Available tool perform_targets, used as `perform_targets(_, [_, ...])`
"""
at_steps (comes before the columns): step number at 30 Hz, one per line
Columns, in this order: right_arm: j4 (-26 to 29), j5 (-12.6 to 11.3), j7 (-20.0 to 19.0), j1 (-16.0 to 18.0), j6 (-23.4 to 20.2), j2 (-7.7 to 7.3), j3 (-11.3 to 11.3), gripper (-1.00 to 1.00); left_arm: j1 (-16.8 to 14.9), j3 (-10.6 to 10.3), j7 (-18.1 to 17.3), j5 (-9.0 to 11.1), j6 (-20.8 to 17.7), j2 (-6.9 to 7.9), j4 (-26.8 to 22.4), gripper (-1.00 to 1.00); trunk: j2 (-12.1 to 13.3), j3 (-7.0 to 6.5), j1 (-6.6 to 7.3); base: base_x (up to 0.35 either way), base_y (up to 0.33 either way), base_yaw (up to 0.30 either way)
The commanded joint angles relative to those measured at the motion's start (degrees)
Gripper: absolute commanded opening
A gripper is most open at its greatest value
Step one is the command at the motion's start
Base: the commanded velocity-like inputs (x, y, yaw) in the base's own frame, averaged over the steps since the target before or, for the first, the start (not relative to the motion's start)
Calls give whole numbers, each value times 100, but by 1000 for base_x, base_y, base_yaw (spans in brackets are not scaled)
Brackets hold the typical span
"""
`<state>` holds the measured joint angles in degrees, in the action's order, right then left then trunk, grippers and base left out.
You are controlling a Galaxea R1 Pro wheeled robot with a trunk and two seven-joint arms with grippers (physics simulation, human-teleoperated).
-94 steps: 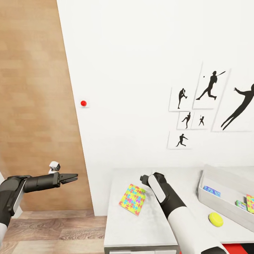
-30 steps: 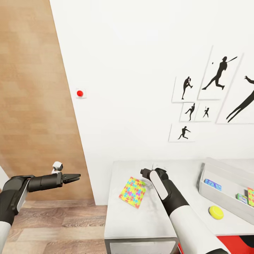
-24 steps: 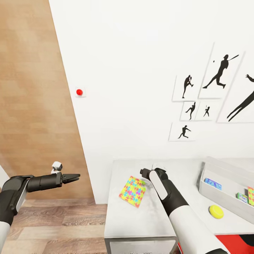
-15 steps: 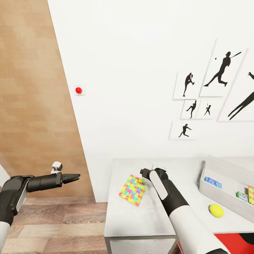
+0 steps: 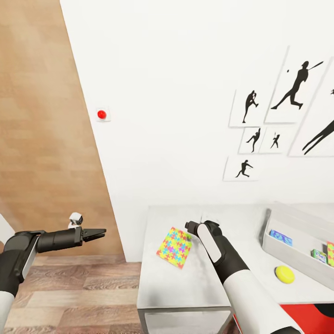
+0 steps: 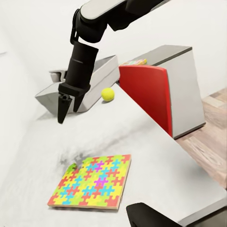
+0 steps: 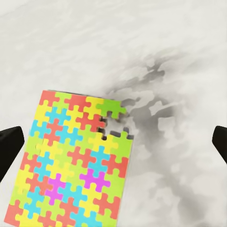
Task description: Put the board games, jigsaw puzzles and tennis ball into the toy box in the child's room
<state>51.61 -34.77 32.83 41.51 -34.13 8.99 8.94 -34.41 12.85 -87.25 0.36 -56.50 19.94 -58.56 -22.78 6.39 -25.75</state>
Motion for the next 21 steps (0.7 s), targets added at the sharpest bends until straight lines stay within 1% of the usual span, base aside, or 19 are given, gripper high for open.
perform_targets(1, [7, -56, 57, 6, -6, -2, 16, 100, -8, -3, -21, -1, -60, 0, 0, 100, -14, 23, -3, 0, 0, 0])
perform_targets(21, [-1, -65, 57, 6, -6, 18, 16, 100, -4, -10, -20, -6, -63, 1, -4, 100, -14, 209, -3, 0, 0, 0])
